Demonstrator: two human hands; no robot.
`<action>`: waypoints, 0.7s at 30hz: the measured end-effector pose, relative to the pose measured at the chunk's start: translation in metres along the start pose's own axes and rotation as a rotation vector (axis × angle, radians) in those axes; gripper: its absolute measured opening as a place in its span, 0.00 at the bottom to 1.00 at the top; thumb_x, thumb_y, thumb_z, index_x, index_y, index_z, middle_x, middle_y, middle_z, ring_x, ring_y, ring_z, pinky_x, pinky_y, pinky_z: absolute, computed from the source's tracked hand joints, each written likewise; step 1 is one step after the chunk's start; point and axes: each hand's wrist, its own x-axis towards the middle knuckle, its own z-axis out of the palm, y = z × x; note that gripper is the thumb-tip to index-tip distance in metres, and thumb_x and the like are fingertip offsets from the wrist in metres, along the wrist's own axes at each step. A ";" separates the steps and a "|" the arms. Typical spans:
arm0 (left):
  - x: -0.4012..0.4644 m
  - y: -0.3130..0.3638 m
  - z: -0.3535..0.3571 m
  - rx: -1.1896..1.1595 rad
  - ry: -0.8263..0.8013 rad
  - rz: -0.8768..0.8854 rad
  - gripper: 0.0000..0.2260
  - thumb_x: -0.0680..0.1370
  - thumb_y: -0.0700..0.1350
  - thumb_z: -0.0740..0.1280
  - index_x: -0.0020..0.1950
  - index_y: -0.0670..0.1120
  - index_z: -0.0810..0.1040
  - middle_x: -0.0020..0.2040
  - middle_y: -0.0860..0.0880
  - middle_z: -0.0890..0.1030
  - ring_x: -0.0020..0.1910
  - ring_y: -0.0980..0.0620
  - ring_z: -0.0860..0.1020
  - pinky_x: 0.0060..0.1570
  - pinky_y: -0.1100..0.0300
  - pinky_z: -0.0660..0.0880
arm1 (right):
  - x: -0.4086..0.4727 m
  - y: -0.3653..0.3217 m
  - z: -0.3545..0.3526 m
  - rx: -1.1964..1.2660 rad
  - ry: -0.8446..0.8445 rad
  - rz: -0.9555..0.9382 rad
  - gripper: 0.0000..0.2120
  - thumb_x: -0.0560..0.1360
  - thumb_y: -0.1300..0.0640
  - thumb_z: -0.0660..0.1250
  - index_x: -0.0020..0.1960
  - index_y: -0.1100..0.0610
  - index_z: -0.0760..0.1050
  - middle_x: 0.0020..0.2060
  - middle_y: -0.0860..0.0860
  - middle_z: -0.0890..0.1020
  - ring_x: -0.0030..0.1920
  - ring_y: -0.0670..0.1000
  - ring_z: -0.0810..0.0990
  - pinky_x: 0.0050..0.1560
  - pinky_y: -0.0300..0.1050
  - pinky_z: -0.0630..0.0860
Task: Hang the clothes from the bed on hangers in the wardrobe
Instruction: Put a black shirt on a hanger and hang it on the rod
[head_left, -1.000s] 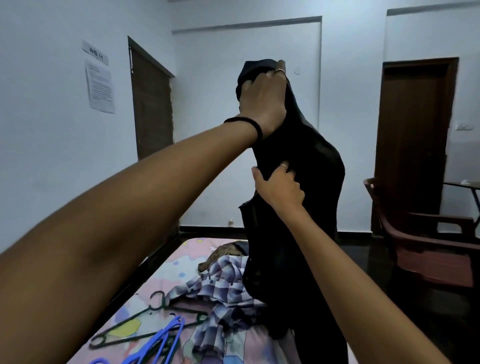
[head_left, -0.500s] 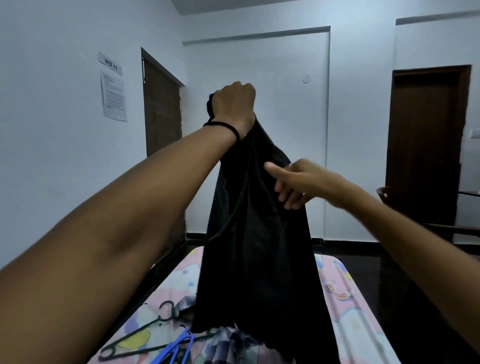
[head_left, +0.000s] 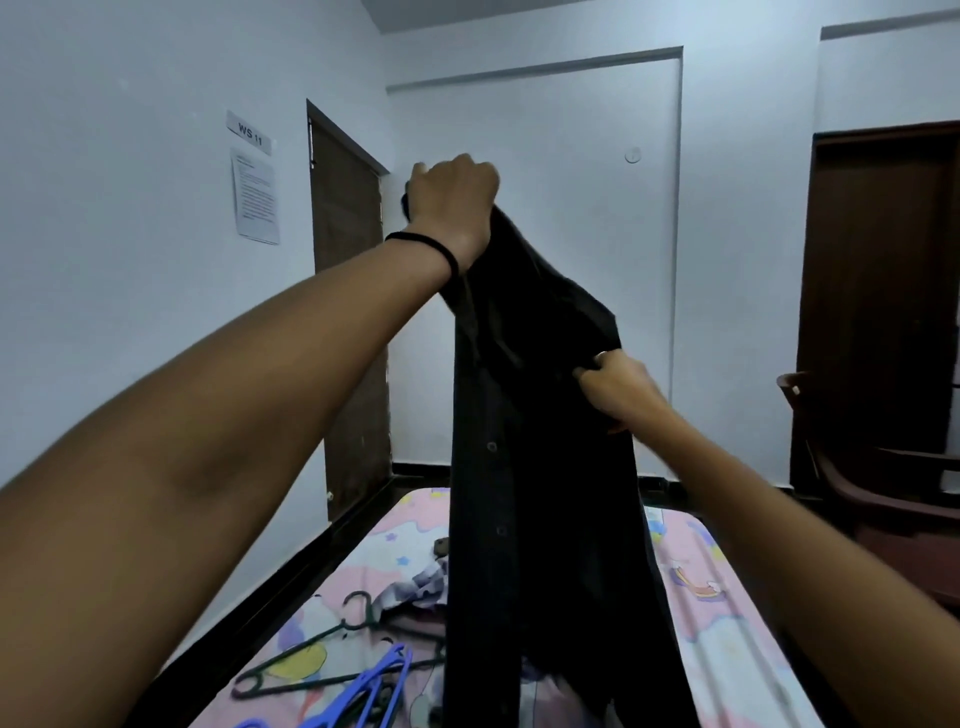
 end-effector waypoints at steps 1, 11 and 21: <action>-0.001 -0.006 0.002 0.014 -0.004 -0.023 0.09 0.73 0.29 0.61 0.45 0.42 0.71 0.55 0.39 0.77 0.55 0.38 0.76 0.59 0.48 0.67 | 0.006 0.000 -0.015 -0.025 0.041 -0.008 0.13 0.74 0.50 0.62 0.53 0.56 0.78 0.52 0.61 0.80 0.51 0.62 0.80 0.54 0.56 0.78; 0.019 -0.007 -0.022 0.083 0.087 0.015 0.10 0.77 0.32 0.59 0.55 0.37 0.76 0.55 0.37 0.77 0.55 0.37 0.76 0.44 0.53 0.62 | 0.022 -0.041 -0.172 -0.363 0.537 -0.193 0.13 0.78 0.59 0.59 0.61 0.57 0.75 0.58 0.65 0.76 0.58 0.68 0.75 0.56 0.55 0.71; 0.056 -0.018 -0.093 -0.131 0.382 -0.097 0.10 0.76 0.36 0.58 0.53 0.36 0.76 0.63 0.35 0.71 0.59 0.34 0.71 0.55 0.43 0.69 | -0.001 -0.092 -0.270 -0.704 0.902 -0.478 0.10 0.80 0.60 0.58 0.58 0.62 0.73 0.48 0.69 0.77 0.48 0.70 0.77 0.43 0.53 0.65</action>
